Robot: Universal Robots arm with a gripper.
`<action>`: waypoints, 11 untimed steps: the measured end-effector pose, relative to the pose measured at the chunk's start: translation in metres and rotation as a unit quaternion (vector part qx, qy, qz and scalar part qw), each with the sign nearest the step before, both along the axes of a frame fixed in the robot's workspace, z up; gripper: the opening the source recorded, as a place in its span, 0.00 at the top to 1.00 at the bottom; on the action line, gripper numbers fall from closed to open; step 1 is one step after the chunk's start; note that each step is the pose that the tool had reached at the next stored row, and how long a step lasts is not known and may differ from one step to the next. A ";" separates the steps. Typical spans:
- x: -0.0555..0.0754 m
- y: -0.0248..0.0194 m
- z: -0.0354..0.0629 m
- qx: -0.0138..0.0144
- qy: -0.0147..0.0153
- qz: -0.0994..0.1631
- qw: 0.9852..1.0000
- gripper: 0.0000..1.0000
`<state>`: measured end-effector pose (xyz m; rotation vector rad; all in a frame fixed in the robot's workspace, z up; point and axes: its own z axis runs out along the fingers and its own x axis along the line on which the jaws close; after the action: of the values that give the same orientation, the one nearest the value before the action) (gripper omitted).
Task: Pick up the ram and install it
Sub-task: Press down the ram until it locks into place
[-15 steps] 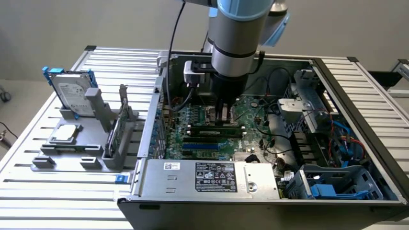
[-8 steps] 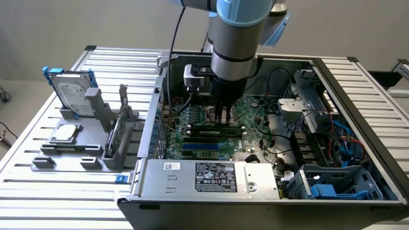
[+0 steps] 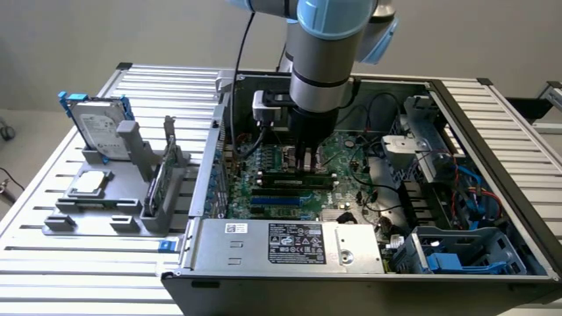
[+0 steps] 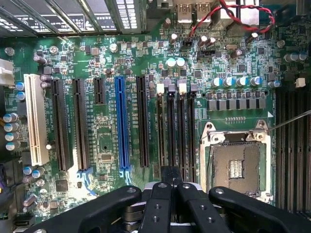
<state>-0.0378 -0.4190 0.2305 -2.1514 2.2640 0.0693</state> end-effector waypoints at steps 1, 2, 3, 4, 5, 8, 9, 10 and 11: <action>0.000 0.0001 -0.0008 -0.001 0.000 0.000 1.000 0.89; 0.000 0.0003 -0.0015 -0.001 0.000 0.001 1.000 0.89; 0.000 0.0003 -0.0021 -0.002 0.000 0.001 1.000 0.89; 0.000 0.0003 -0.0029 -0.002 0.000 0.001 1.000 0.89; 0.000 0.0004 -0.0037 -0.003 0.000 0.002 1.000 0.89; 0.000 0.0004 -0.0062 -0.004 0.000 0.003 1.000 0.89; 0.000 0.0004 -0.0064 -0.005 0.000 0.003 1.000 0.89; 0.000 0.0005 -0.0065 -0.005 0.000 0.003 1.000 0.89; 0.000 0.0007 -0.0055 -0.004 0.000 0.003 1.000 0.89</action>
<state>-0.0378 -0.4184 0.2250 -2.1624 2.2624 0.0600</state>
